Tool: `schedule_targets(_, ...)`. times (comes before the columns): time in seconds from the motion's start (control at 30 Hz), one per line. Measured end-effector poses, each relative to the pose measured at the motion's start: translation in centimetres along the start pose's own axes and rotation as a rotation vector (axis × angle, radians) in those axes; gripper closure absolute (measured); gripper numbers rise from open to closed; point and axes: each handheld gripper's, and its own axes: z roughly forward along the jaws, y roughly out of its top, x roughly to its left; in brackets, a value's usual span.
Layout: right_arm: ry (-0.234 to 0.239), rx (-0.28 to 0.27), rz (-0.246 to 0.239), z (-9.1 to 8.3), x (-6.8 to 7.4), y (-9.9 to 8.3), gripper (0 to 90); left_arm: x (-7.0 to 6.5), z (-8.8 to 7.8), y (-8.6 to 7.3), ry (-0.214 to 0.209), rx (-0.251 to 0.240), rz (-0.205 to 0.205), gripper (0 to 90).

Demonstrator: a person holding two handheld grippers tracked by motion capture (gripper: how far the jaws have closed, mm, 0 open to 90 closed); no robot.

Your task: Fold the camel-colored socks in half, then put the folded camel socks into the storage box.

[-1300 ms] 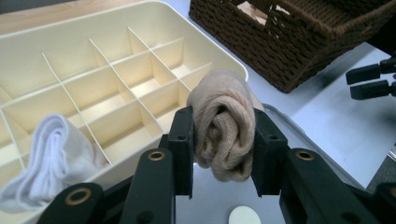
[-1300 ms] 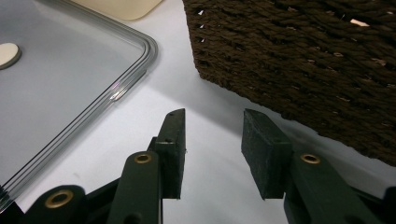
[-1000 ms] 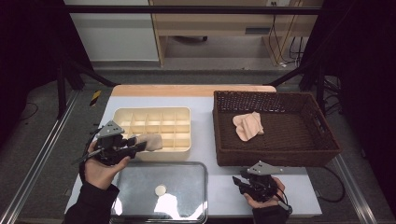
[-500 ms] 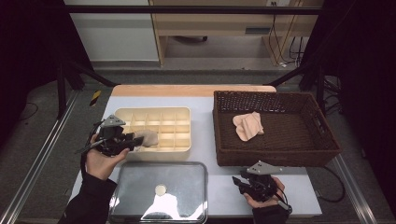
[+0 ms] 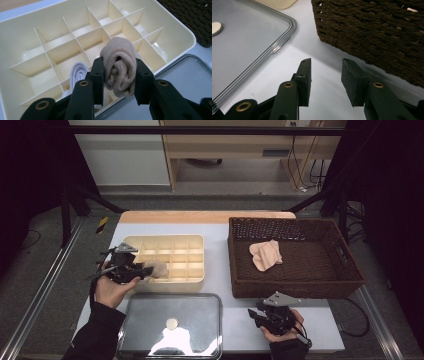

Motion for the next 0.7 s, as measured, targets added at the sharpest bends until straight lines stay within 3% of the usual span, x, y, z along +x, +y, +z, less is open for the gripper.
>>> schedule_targets(0.7,0.004,0.017,0.001,0.2,0.0,0.0,60.5,0.1,2.5,-0.5,0.004,0.117,0.032,65.7)
